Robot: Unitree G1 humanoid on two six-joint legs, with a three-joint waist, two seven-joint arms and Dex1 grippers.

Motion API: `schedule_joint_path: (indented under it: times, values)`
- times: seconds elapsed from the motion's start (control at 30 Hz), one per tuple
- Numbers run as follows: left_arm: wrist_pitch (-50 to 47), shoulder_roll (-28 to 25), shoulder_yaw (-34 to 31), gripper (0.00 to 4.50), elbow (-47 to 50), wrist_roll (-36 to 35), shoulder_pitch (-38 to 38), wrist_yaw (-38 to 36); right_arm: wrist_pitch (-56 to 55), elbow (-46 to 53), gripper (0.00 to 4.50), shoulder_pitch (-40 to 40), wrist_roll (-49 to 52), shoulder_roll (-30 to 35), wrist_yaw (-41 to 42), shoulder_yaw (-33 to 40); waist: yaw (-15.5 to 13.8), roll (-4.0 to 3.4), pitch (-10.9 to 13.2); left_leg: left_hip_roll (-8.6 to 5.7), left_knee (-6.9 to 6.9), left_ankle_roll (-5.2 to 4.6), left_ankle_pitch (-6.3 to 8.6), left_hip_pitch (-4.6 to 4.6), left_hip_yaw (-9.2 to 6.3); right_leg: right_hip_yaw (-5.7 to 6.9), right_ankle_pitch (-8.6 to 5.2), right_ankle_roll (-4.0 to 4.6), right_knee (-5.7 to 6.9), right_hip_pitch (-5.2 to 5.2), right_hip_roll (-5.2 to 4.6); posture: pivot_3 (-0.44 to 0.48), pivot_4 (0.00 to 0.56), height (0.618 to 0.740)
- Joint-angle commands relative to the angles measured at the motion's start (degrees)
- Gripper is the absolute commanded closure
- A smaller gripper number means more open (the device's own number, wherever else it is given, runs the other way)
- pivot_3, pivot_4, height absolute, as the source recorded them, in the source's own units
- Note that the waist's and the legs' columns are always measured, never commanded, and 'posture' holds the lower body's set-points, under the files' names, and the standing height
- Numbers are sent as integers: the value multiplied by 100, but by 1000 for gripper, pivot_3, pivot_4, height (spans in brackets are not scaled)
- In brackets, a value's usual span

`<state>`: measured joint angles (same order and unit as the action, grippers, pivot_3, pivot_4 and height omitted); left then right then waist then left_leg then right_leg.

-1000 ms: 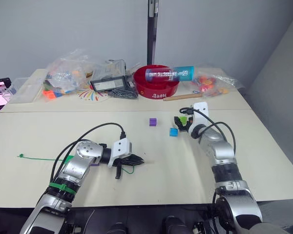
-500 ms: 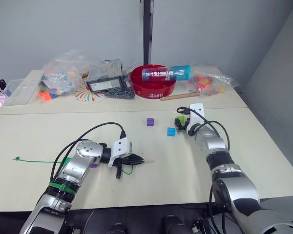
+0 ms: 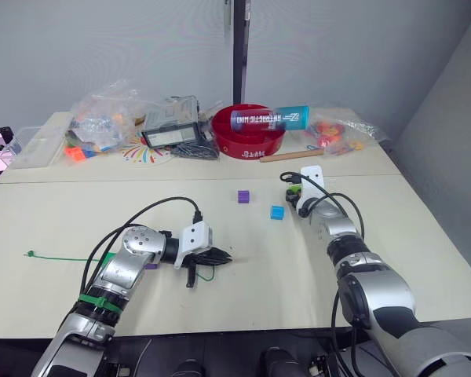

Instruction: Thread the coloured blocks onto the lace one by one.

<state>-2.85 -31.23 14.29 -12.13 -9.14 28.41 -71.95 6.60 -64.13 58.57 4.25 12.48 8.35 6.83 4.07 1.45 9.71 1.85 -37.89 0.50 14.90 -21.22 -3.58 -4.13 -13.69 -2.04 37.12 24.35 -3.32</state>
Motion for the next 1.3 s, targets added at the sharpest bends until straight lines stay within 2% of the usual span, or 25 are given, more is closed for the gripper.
schedule_joint_path:
  times: [0.03,0.2,0.47,0.57,0.67,0.87,1.07,1.3]
  values:
    - [-2,-25,-119,4500,146,-91,10,24,-194,165,3331,72,166,36,88,195,3,-1,1,0,0,0,0,0,0,0,0,0,0,0,0,0,150,731]
    - [-11,-35,-117,4500,178,-100,-10,13,43,989,3331,-155,292,149,227,270,2,-2,1,1,2,0,0,-1,-1,0,0,0,1,1,0,0,150,731]
    - [8,-45,-132,4500,159,-110,-40,-15,3058,7174,3331,-2574,966,49,1,-3,-43,-11,0,-1,5,-1,1,-24,-24,14,0,0,8,13,0,0,150,731]
    - [13,-45,-146,4500,127,-116,-28,-37,3927,8803,3331,-3251,1254,43,13,-265,-30,-14,0,-2,4,-1,1,-26,-22,13,0,-1,1,16,0,0,150,731]
    - [30,-56,-161,4500,75,-118,-6,-68,4709,9991,3331,-3766,1588,48,31,-444,-37,-14,0,-2,4,-1,1,-22,-25,14,-1,-2,-2,13,3,0,150,731]
    - [72,-103,-204,4500,40,-131,5,-138,5559,11102,3331,-4605,1949,-9,-27,-972,-55,-13,1,-1,2,2,-2,-16,-22,13,-4,-4,-13,2,4,0,150,731]
    - [36,-147,-290,4500,179,-173,-39,-131,4855,10507,3331,-5393,1504,-20,-60,-1808,-53,-13,1,-1,2,3,-2,-15,-19,11,-5,-4,-15,2,4,0,150,731]
    - [-108,-329,-378,4500,464,-279,-106,-177,3990,9484,3331,-5689,1013,-23,-6,-2099,-50,-10,0,0,2,3,-2,-14,-18,11,-5,-5,-17,2,4,0,150,731]
